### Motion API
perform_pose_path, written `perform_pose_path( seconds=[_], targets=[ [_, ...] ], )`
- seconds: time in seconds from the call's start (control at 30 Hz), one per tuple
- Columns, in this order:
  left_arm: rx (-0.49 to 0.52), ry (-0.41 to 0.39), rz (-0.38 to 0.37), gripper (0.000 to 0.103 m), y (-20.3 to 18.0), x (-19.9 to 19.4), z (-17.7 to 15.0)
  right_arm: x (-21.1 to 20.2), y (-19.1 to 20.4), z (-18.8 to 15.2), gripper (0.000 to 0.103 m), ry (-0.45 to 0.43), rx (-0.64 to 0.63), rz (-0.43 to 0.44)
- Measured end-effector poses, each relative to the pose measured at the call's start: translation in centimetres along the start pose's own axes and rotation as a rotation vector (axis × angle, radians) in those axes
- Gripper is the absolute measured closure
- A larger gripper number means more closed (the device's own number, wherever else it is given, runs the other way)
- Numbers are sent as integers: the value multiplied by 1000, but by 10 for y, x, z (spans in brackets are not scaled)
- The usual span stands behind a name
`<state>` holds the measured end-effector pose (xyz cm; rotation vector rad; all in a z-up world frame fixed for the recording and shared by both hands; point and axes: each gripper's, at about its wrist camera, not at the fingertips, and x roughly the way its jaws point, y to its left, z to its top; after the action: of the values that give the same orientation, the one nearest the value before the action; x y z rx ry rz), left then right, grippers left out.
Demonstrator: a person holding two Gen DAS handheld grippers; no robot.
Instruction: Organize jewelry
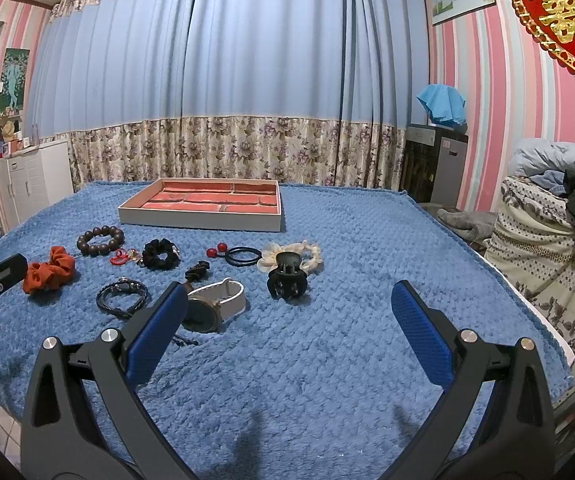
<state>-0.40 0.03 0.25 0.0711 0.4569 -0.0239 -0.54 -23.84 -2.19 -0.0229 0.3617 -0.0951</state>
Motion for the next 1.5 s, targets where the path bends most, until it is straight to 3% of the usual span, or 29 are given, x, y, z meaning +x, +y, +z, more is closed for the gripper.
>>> perform_pose_path(
  seconds=[0.6, 0.93, 1.13, 1.37, 1.5],
  targets=[
    [5, 3, -2, 4, 0, -1, 4, 0, -1, 2, 4, 7, 2, -1],
    [-16, 13, -47, 4, 3, 6, -4, 13, 1, -9, 4, 38, 16, 13],
    [-5, 67, -39, 4, 0, 20, -11, 27, 7, -16, 4, 73, 6, 22],
    [-57, 105, -57, 4, 12, 39, -10, 43, 9, -15, 4, 106, 6, 18],
    [-31, 96, -29, 4, 11, 47, -7, 49, 11, -12, 4, 101, -11, -45]
  ],
)
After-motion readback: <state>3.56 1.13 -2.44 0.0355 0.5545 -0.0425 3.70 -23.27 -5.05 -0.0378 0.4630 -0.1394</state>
